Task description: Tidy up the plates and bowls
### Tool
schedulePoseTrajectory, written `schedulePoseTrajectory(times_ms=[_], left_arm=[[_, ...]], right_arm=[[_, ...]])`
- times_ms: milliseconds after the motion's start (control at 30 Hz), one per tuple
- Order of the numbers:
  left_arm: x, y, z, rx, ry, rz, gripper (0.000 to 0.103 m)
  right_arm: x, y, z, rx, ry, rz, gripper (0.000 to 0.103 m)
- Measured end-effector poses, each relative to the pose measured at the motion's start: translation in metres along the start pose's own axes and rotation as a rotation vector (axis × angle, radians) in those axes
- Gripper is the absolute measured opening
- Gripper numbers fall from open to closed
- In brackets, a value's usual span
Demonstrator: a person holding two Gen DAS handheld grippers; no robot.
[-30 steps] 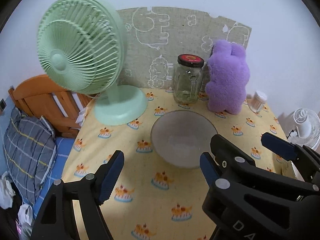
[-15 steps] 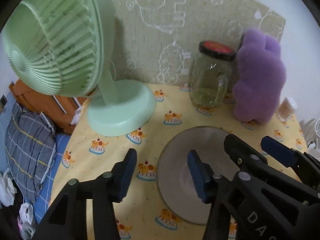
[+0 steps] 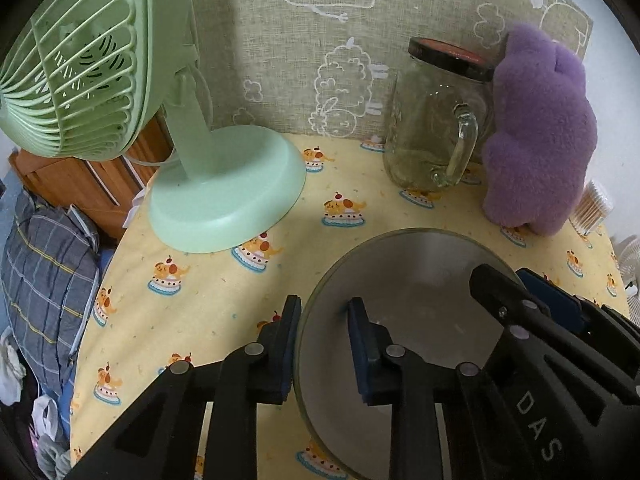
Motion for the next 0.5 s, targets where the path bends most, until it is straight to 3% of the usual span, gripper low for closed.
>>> schedulePoseTrajectory(times_ms=[500], left_arm=[[0.0024, -0.0022, 0.0019, 0.005, 0.0, -0.042, 0.023]], right_arm=[[-0.0035, -0.0051, -0.0069, -0.015, 0.042, -0.038, 0.03]])
Point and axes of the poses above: each gripper's, at about its wrist camera, not at the fingertips, and z roughly against the way its jaws point, y to its left, x to its top, the point moved 9 cm from there along -z, roughly the way its jaws point, and after that the axes turned 5 degrees about x, right-handed, at the moved point
